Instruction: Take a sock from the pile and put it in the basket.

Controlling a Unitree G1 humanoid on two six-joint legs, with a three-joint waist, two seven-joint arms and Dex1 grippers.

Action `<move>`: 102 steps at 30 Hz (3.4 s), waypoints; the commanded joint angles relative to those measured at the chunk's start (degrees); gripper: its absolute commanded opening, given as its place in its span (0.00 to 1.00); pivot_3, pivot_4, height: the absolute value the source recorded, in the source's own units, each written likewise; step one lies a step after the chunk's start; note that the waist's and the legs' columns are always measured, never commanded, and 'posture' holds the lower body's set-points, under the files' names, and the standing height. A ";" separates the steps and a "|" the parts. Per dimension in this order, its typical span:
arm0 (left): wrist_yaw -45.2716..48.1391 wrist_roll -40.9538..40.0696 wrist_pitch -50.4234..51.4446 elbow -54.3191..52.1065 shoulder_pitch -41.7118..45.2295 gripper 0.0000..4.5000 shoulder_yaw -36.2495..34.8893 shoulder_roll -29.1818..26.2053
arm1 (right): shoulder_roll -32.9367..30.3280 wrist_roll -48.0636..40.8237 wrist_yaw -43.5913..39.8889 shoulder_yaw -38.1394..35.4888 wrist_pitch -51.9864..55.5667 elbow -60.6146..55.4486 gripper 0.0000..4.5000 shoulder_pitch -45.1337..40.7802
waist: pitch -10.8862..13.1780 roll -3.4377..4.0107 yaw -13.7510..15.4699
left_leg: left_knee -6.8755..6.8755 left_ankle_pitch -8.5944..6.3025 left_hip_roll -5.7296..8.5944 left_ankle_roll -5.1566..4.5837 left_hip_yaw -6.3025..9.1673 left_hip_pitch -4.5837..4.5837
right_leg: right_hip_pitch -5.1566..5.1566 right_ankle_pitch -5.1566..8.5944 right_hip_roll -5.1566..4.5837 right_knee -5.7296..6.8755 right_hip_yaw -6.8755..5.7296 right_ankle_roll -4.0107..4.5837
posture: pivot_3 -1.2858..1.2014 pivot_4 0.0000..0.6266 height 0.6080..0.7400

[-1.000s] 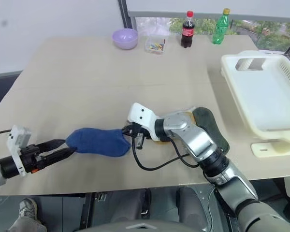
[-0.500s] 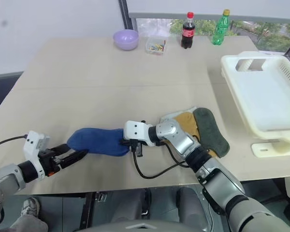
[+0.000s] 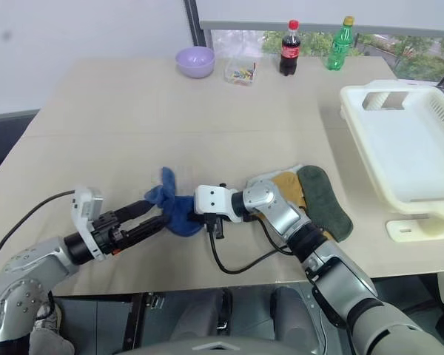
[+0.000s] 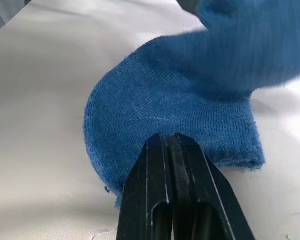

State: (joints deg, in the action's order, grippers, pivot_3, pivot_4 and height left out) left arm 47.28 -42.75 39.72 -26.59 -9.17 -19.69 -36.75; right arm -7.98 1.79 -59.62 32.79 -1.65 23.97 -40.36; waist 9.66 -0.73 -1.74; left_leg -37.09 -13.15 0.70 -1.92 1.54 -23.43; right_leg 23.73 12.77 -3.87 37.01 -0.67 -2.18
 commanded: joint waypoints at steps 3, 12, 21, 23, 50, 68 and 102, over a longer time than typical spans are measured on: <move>0.74 2.20 -2.92 -0.02 1.59 0.88 2.08 -1.35 | -2.00 2.40 -0.11 0.25 0.12 -0.62 0.03 1.80 | 0.00 0.00 0.22 | -0.01 0.00 -0.01 0.00 -0.01 0.02 | -0.02 0.00 0.16 0.00 -0.02 0.00 | 0.52 0.24 1.00; 0.78 3.89 -4.97 5.06 -4.89 0.88 -3.92 -3.31 | -3.61 8.60 1.35 3.62 -5.94 -0.81 0.03 1.54 | 0.01 0.01 0.23 | 0.01 0.00 -0.05 -0.02 -0.08 0.12 | -0.05 0.02 0.27 0.01 -0.02 0.01 | 0.52 0.24 1.00; 0.37 5.43 -7.60 9.21 4.00 0.88 -0.84 -2.80 | -4.05 15.92 3.46 6.89 -13.74 3.48 0.03 -0.89 | -0.07 -0.06 0.74 | 0.00 0.00 -0.21 -0.02 -0.22 0.69 | -0.49 0.16 0.41 0.01 0.08 0.21 | 0.52 0.24 1.00; 1.22 5.92 -7.89 9.75 4.82 0.88 0.02 -3.24 | -3.87 16.20 3.66 6.79 -14.10 3.83 0.03 -0.75 | -0.07 -0.06 0.74 | 0.00 0.00 -0.23 -0.02 -0.24 0.69 | -0.49 0.16 0.48 0.01 0.11 0.21 | 0.52 0.24 1.00; -0.32 -1.16 -6.59 10.11 4.61 0.88 -5.88 1.29 | -3.22 13.53 5.18 2.44 -9.68 -1.82 0.03 0.37 | -0.09 0.01 0.76 | 0.02 0.00 -0.38 -0.01 -0.29 0.70 | -0.46 0.17 0.30 -0.01 0.17 0.24 | 0.52 0.24 1.00; -1.99 3.77 -13.24 11.62 -5.60 0.88 -8.78 2.91 | -4.08 16.37 3.86 4.01 -11.24 0.06 0.03 -4.66 | -0.07 0.02 0.88 | 0.34 -0.01 -0.35 0.02 -0.24 0.44 | -0.20 0.23 0.13 -0.18 0.28 0.36 | 0.52 0.24 1.00; -0.37 6.18 -16.91 11.14 -5.63 0.88 -7.87 1.79 | 2.08 3.63 2.90 -5.32 7.37 -1.79 0.35 -9.09 | -0.04 -0.01 0.65 | 0.68 -0.01 -0.23 0.02 -0.22 0.32 | 0.00 0.24 -0.05 -0.28 0.22 0.37 | 0.52 0.24 1.00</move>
State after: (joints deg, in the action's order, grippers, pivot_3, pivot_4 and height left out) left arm 47.05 -36.71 24.16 -13.93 -14.46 -26.47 -34.90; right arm -6.35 6.57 -56.06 29.07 5.97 22.99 -48.16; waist 9.61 -0.74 -1.09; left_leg -36.40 -13.16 0.47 -1.90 1.32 -23.12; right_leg 23.73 13.01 -3.93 36.73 -0.46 -1.81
